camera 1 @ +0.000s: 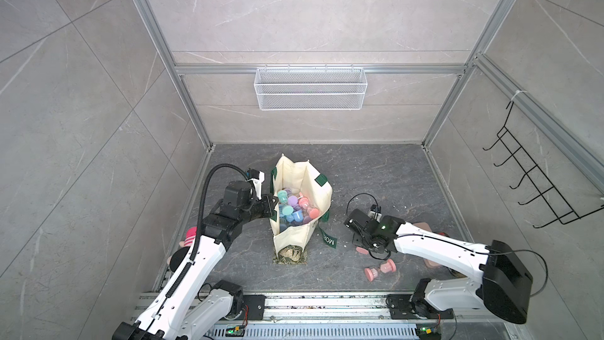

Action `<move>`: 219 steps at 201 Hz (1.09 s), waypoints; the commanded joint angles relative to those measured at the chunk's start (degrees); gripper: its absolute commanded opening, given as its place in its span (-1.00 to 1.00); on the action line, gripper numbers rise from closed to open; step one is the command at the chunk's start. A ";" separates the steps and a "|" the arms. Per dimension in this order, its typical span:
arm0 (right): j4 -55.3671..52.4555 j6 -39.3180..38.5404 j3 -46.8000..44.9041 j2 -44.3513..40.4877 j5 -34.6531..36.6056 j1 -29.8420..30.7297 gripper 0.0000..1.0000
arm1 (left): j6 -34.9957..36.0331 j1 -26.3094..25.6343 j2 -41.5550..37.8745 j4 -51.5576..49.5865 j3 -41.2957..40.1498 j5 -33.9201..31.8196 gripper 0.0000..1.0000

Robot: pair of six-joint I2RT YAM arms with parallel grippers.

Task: Put the hourglass into the canvas bag
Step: Pick up the hourglass from the center of the board, then place the hourglass in the canvas bag.

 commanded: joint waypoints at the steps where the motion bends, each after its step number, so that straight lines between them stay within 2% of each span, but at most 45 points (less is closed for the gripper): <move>1: -5.67 -2.93 3.64 -3.44 3.71 0.03 -0.87 | 0.97 -0.12 -1.41 0.56 0.23 2.14 -1.00; 25: -7.56 -6.26 7.91 -7.26 5.68 0.03 -1.00 | 0.86 -0.12 -1.56 0.83 0.00 2.20 -1.00; 52: -7.67 -13.58 15.52 -8.59 5.57 0.27 -1.00 | 0.94 -0.12 -0.98 0.73 0.29 2.37 -1.00; 114: -3.57 -25.55 36.35 1.18 2.54 3.63 -1.00 | 1.00 -0.04 -1.59 0.90 0.08 2.19 -1.00; 139: -0.61 -26.64 41.12 5.39 0.61 4.83 -1.00 | 0.91 -0.05 -0.71 0.67 0.32 2.16 -1.00; 219: 4.83 -24.28 46.25 19.19 -11.84 5.11 -1.00 | 0.89 -0.03 -1.24 0.56 0.03 2.11 -1.00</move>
